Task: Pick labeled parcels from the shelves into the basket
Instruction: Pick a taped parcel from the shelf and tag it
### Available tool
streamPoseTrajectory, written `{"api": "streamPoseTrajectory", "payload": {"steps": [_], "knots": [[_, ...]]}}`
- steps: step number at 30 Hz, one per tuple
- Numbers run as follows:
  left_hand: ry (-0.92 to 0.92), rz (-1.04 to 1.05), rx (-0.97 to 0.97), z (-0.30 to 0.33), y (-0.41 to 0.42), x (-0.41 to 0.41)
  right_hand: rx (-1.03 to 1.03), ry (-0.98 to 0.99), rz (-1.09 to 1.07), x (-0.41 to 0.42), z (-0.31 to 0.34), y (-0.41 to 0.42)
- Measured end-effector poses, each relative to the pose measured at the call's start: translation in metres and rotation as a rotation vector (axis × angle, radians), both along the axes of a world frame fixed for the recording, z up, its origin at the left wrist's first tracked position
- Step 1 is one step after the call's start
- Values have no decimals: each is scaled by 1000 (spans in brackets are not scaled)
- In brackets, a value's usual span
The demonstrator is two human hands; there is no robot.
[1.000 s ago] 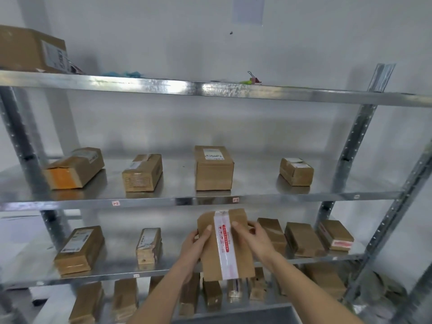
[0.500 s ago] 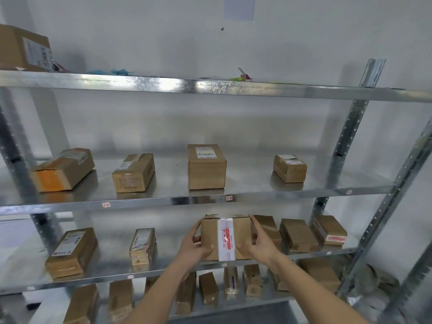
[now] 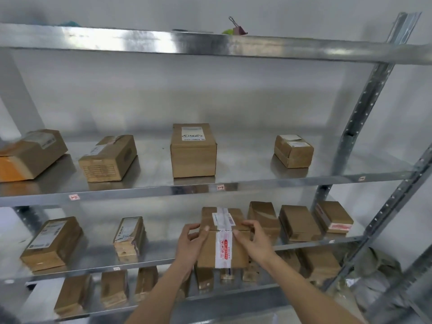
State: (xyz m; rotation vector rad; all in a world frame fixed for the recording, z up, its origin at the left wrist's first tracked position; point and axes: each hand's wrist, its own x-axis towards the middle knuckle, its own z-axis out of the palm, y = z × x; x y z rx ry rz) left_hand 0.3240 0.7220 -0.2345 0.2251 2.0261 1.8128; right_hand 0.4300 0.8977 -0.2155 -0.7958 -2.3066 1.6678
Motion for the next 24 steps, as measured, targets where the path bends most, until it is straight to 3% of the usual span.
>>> {"api": "streamPoseTrajectory", "payload": {"steps": [6,16,24], "knots": [[-84,-87,16,-50,28,-33,53,-75,96,-42,-49,46],[-21,-77,-217,-116,68,-91,207,-163,279,-119,-150,89],[35,-73,-353,-137,84,-122,272,-154,283,-155,-173,90]]}}
